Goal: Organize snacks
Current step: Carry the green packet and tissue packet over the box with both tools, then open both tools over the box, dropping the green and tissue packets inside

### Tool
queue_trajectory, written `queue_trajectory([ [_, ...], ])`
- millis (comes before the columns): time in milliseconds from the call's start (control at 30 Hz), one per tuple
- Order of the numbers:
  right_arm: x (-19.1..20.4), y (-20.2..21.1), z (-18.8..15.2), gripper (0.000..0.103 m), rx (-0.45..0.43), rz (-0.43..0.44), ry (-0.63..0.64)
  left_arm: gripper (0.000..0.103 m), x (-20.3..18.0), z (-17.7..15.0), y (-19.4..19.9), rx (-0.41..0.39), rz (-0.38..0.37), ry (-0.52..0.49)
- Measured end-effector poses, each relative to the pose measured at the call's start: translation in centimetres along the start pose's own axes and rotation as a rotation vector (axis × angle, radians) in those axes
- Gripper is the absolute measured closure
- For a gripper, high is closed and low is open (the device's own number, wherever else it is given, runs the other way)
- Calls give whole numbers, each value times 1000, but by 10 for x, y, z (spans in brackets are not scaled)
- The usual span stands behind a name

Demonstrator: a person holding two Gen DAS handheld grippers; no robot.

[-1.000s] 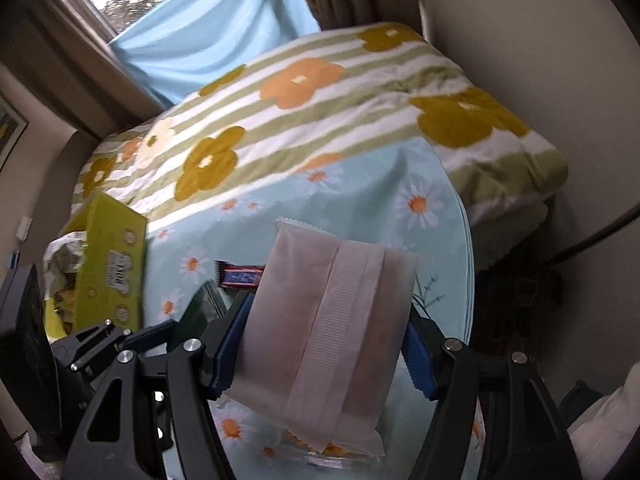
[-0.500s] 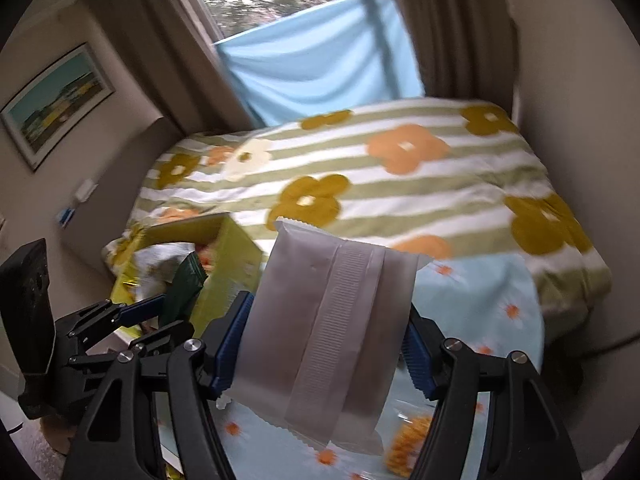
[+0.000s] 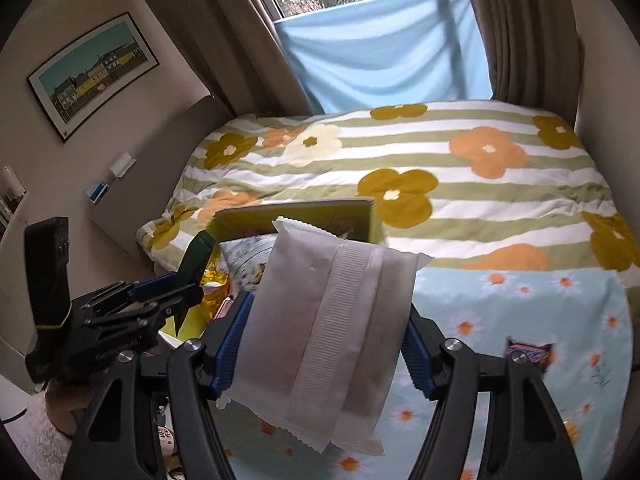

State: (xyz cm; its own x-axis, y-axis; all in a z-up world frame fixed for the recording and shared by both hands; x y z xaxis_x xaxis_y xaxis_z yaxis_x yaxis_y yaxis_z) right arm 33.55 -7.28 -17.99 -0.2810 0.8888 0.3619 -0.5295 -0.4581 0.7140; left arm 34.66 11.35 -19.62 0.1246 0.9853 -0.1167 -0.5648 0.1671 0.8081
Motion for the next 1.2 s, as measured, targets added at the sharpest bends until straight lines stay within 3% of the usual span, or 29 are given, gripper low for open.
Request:
queue_trajectory([
  [200,16,-30,-15,39,34,-49,-40,59,43,-15,-32,71,-8,-7],
  [333,20,-39,-24,39,50,-81,-62,56,55,-19,-35,69,-13,-9],
  [433,24,-44,-30,39,63,-100,-69,1,57,-23,-30,57,-25,-21],
  [933,22,-69,-41,38,110,-137,-22,0,79,-41,-13,41,-30,27],
  [1000,22,-73,-42,35,116,-133,-15,0,79,-41,-13,40,-24,25],
  [1067,21,-69,-40,17,75,-150,3,0,78,-43,-13,40,-15,19],
  [1200,13,-58,-40,16,41,-169,5,0,78,-48,-18,48,-14,15],
])
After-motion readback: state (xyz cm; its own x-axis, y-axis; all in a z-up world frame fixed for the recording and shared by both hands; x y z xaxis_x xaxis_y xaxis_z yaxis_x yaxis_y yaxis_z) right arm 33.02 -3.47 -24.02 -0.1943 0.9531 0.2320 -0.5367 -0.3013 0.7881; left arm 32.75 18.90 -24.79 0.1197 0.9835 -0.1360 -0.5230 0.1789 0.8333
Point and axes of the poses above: each gripper's, at about its wrist camera, not at the fingertips, and y roughly against the way its jaws point, x to its left, z to its top, the point moved 10 cm from there along -y, roughly the way its jaws point
